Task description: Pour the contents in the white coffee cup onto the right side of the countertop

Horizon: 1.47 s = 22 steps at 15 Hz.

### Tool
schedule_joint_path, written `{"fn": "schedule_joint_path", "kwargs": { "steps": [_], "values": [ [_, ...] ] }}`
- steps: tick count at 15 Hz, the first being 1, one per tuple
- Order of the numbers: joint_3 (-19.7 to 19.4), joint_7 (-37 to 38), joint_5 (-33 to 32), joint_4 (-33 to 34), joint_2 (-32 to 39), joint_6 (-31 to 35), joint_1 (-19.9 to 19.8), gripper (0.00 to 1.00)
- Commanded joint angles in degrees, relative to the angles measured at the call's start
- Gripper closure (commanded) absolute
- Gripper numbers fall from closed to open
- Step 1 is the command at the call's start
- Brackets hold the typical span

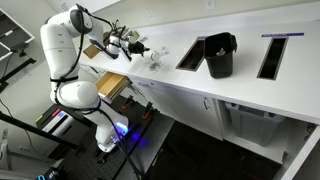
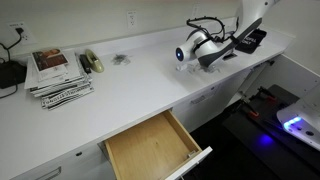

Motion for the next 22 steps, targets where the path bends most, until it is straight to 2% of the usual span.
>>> {"fn": "schedule_joint_path", "kwargs": {
  "steps": [1,7,12,15,19,22],
  "values": [
    [1.4,6.2,2.8,-11.1,-11.3,9.3,-2.0,0.99],
    [1.3,10.7,2.7,-21.0,-25.0,17.8,-1.7,0.99],
    [0.5,11.1,2.6,-25.5,-33.0,30.0,-2.7,0.99],
    [-1.4,12.9,0.5,-29.3,-37.4,42.8,-4.9,0.99],
    [-6.0,14.7,-1.5,-33.7,-42.0,61.1,-9.0,0.99],
    [-9.3,15.0,-3.6,-35.8,-44.4,71.1,-11.9,0.99]
  ]
}}
